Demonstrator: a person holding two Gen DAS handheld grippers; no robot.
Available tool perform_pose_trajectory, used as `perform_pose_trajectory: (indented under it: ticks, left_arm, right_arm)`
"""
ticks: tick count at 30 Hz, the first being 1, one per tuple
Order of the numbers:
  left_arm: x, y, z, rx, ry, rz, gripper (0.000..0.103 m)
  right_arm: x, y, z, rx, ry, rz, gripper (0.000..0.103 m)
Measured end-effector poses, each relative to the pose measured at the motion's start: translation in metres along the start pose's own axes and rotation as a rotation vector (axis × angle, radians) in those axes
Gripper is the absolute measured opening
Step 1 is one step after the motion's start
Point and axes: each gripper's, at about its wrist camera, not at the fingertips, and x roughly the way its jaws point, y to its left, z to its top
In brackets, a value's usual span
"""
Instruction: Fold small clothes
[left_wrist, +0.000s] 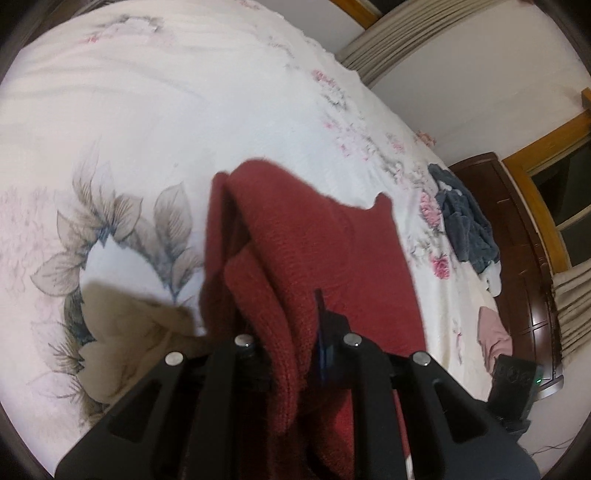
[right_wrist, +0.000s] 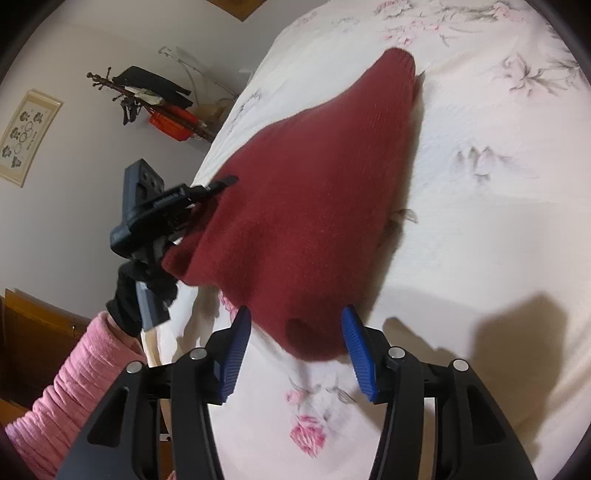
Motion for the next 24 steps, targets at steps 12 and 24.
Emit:
perform_pose_trajectory:
  ticks: [12,24]
  left_arm:
    - [-0.071,-0.024,-0.038,0.126,-0.047,0.068,0.027]
    - [-0.075,-0.052,-0.088,0.264,0.012,0.135,0.046]
  right_arm:
    - [0.014,-0.008,-0.007,0.038,0.04,-0.029,0.053]
    - [0.014,0.006,-0.01,0.021,0.039,-0.053,0.053]
